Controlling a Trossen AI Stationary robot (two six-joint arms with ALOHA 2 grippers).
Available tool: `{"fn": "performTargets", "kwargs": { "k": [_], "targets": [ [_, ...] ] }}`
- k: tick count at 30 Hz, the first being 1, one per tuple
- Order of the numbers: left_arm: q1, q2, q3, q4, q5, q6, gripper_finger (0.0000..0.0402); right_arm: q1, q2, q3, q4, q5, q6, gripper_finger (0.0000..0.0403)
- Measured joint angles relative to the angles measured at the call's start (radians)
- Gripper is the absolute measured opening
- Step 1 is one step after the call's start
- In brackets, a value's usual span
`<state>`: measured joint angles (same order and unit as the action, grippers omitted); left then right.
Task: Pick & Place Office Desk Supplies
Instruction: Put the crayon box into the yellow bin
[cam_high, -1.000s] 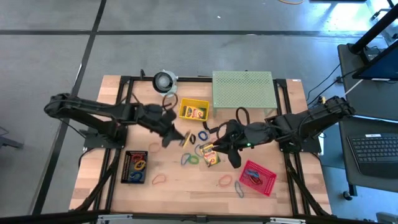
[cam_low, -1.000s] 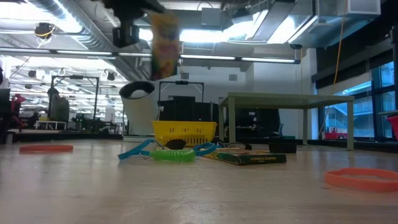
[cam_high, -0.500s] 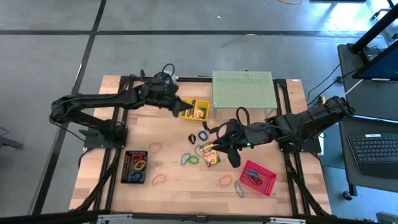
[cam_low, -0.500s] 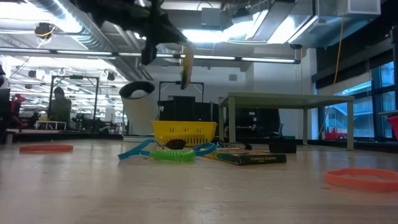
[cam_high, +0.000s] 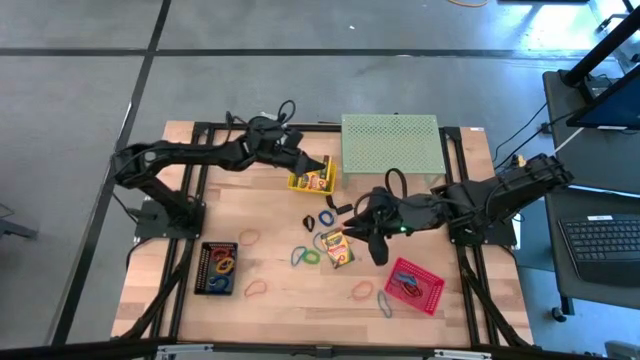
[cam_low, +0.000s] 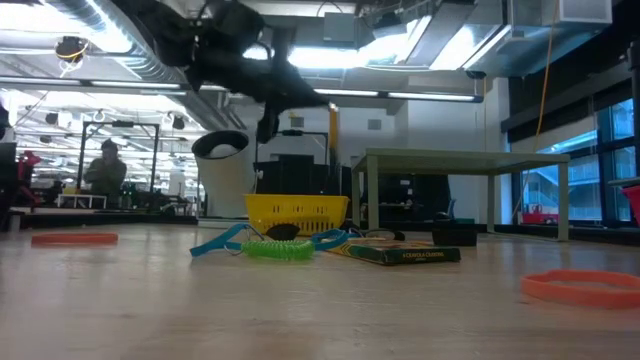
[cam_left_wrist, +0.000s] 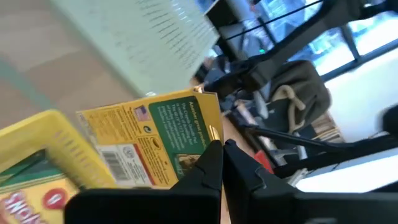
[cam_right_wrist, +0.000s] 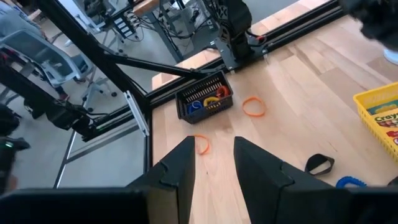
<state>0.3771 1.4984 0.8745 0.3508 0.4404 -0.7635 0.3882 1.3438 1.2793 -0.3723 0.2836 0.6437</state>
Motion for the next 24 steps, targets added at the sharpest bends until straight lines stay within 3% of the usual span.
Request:
{"fn": "performTargets", "kwargs": {
  "k": [14, 24],
  "targets": [
    [0.019, 0.106, 0.000, 0.051, 0.005, 0.001, 0.0001, 0.000, -0.024, 0.000, 0.000, 0.005, 0.000, 0.0112],
    [0.019, 0.162, -0.001, -0.044, -0.001, 0.017, 0.0001, 0.008, -0.024, 0.000, 0.001, -0.001, 0.000, 0.0112]
  ]
}}
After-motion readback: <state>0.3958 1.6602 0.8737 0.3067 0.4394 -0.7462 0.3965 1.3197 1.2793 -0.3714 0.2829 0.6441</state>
